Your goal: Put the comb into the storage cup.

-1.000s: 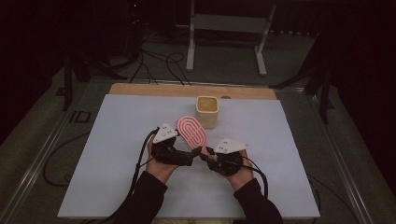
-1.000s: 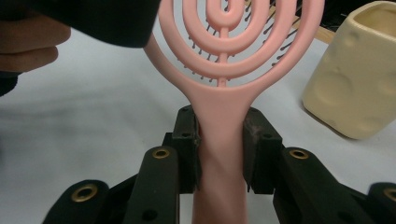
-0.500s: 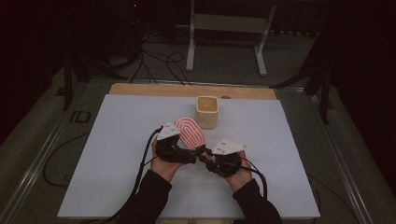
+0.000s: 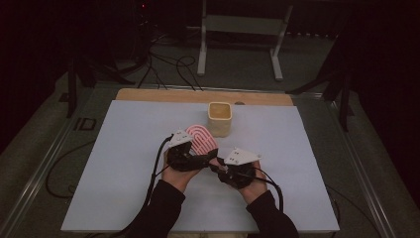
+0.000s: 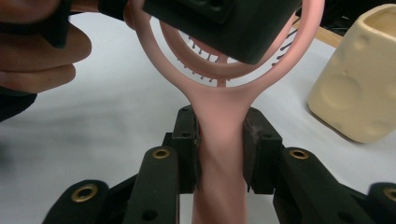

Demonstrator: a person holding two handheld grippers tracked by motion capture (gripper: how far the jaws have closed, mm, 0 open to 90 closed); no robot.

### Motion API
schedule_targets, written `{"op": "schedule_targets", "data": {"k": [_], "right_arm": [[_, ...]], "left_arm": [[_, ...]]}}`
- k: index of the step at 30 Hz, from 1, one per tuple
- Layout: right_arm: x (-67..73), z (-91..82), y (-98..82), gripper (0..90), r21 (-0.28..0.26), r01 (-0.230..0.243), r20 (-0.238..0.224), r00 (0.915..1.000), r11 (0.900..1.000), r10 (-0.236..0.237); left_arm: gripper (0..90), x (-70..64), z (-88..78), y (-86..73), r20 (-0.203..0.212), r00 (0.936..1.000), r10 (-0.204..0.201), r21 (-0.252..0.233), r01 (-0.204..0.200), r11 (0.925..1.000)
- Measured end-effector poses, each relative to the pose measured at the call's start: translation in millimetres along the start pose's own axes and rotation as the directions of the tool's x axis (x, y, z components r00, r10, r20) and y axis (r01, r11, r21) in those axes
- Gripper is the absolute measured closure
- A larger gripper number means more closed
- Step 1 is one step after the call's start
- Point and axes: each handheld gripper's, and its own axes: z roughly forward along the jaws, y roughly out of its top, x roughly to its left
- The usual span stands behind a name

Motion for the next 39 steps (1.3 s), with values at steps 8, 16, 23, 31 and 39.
{"op": "schedule_targets", "data": {"k": [8, 16, 23, 31, 39], "right_arm": [[0.0, -1.1, 0.4, 69.8, -0.005, 0.004, 0.007, 1.0, 1.0, -0.004], [1.8, 0.1, 0.3, 69.9, 0.001, 0.012, 0.018, 0.9998, 1.0, -0.012], [1.1, -0.3, 0.3, 69.9, -0.002, 0.009, 0.016, 0.9998, 1.0, -0.009], [-0.8, -0.3, -0.2, 69.7, -0.003, 0.007, 0.013, 0.9999, 1.0, -0.007], [-2.7, -1.0, 0.5, 59.7, -0.014, -0.005, -0.011, 0.9999, 1.0, 0.005]], "left_arm": [[53.2, 7.4, -1.2, -1.2, 0.057, 0.9959, -0.071, -0.006, 0.071, 0.9975], [59.7, 5.8, -2.3, -1.3, 0.078, 0.9957, -0.05, -0.017, 0.052, 0.9985], [60.6, 5.2, -2.2, -1.6, 0.091, 0.9939, -0.063, -0.036, 0.066, 0.9971], [62.7, 5.9, -2.4, -0.5, 0.134, 0.9864, -0.094, -0.049, 0.102, 0.9936], [63.8, 7.5, -4.0, 0.1, 0.144, 0.9843, -0.102, -0.067, 0.112, 0.9914]]}}
